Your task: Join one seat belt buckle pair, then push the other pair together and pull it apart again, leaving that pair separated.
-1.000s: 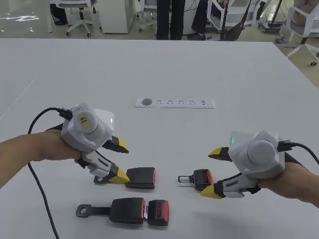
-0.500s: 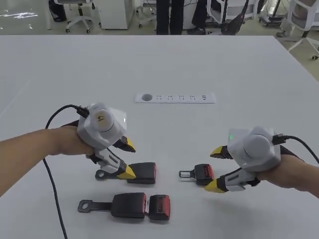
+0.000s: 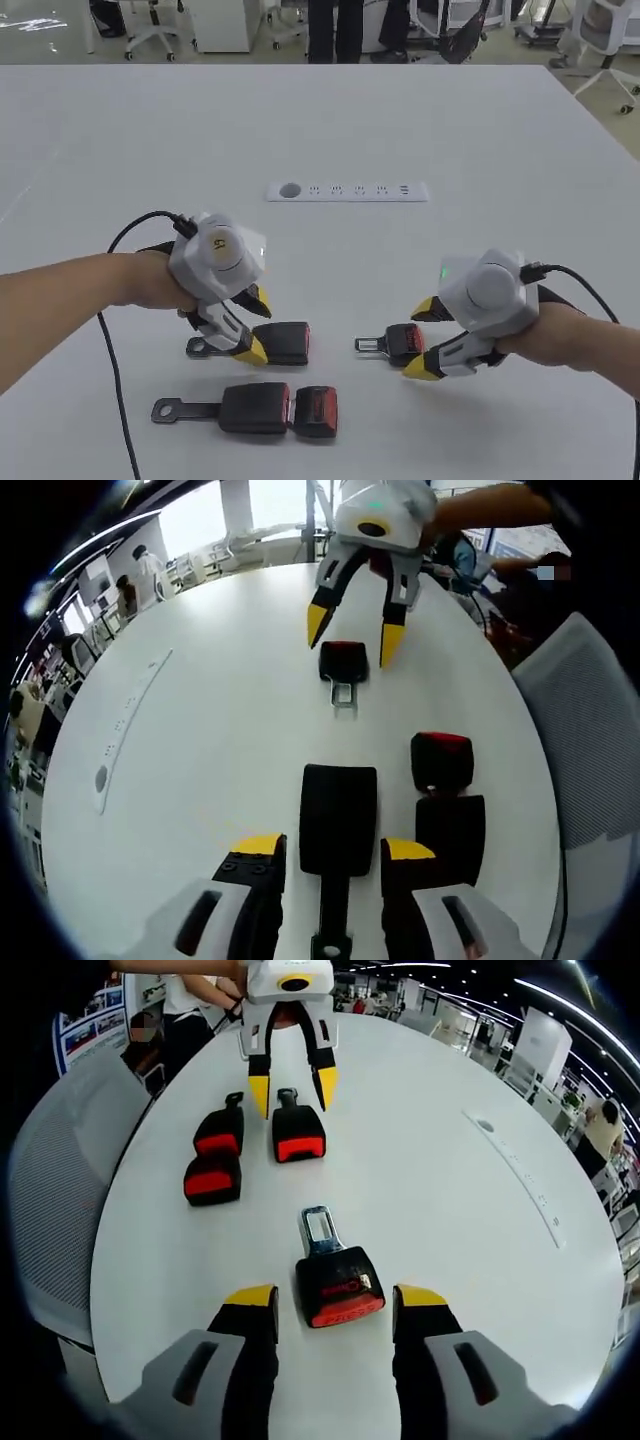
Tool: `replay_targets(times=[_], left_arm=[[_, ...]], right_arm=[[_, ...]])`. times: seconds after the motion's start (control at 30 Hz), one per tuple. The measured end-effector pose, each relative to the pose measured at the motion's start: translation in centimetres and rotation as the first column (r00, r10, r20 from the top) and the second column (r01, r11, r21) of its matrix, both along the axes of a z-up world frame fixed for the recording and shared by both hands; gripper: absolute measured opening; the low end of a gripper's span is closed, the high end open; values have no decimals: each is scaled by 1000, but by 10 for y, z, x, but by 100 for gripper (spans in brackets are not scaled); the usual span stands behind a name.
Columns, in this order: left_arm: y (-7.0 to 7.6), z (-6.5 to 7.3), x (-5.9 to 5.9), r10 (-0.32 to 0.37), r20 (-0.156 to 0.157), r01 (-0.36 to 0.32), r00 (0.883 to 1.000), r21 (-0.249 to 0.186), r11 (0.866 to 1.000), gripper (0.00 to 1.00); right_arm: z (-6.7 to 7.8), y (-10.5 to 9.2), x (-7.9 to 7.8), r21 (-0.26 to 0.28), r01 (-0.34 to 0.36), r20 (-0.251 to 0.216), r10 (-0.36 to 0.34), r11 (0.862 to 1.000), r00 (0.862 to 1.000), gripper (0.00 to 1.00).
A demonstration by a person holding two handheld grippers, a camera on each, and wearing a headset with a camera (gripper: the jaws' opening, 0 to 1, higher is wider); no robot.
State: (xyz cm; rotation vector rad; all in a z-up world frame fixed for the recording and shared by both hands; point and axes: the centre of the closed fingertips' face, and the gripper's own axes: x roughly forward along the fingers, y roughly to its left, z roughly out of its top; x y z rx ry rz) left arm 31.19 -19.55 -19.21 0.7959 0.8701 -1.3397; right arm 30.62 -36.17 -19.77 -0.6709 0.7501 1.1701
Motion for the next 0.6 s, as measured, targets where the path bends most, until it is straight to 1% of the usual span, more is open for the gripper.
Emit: replay_targets(times=[0.1,0.13,0.17,0.23,0.33,0.43,0.6], left_arm=[[0,-3,-5,-9,-12,9,1000,15,1000,36],[0,-5,-5,-13,-16,14,1000,20,1000,35],[1,-7,-4,-21,-15,21,1000,35,999,35],[3,-7,-6,-31,-15,31,999,56,998,35],[6,-13,-6,-45,-23,47,999,76,996,34],[7,-12,-5,-42,-21,44,999,81,996,32],[7,-17,-5,-48,-31,51,998,95,994,32]], right_arm=[[-2,0,0,-4,0,-7,0,1000,1000,41],[-3,0,0,-6,1,-10,-1,1000,1000,40],[-4,0,0,-8,2,-9,-2,1000,1000,39],[-5,0,1,-9,5,-11,-5,1000,1000,38],[-7,-2,1,-16,11,-11,-11,1000,1000,37],[-9,-5,2,-22,12,-7,-12,1000,1000,34],[-8,-6,1,-26,4,-6,-4,1000,1000,33]])
